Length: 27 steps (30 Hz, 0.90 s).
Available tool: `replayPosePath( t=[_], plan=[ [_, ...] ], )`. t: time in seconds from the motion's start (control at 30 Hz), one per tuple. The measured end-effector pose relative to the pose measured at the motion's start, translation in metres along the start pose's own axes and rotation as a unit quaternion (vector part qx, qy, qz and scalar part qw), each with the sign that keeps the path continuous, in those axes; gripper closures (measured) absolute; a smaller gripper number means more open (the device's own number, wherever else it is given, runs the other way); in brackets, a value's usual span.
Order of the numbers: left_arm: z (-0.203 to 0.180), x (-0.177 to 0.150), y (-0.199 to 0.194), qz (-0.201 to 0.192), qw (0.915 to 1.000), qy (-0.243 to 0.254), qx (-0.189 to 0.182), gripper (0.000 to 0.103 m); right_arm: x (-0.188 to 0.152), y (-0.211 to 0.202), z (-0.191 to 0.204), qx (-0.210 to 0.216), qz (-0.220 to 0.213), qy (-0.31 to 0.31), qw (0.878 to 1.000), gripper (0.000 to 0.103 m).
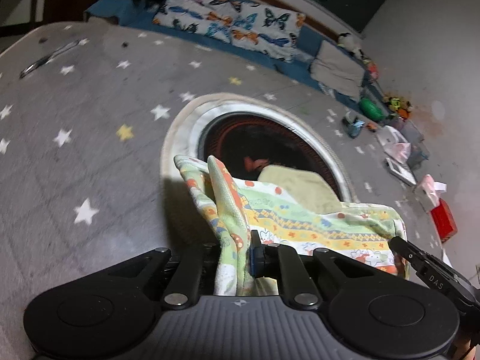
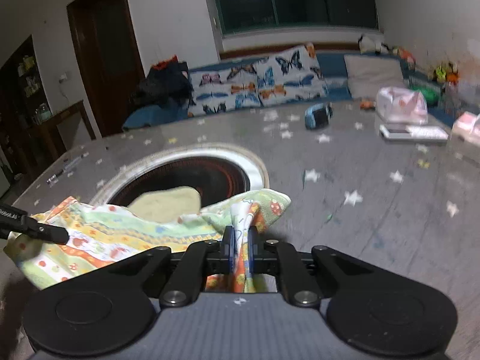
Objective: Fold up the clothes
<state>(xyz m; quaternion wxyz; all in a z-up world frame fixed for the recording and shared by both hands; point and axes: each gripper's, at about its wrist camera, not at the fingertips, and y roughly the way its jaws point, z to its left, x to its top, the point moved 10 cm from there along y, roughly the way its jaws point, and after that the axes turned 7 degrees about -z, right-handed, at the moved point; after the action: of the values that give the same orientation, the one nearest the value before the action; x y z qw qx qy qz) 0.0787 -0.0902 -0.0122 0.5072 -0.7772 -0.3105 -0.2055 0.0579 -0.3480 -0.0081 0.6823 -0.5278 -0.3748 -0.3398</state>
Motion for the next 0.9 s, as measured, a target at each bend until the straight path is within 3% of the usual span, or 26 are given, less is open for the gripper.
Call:
replayPosePath(
  t=[0.17,0.5,0.9],
  plan=[
    [-0.034,0.012,0.002,-0.008,0.9992,0.036,-0.016,0.093,0.022,-0.018,-0.005,-0.015,-0.027,-0.017,0.999,0.095],
    [-0.107,0.028,0.028,-0.007,0.9951,0.087,-0.047,0.092,0.061,-0.046,-0.054,-0.074,-0.064,-0.024,0.995,0.095],
    [-0.170,0.017,0.074,0.021,0.9893,0.133,-0.057,0.092,0.075,-0.051,-0.118,-0.128,-0.067,-0.019,0.989,0.095]
  ],
)
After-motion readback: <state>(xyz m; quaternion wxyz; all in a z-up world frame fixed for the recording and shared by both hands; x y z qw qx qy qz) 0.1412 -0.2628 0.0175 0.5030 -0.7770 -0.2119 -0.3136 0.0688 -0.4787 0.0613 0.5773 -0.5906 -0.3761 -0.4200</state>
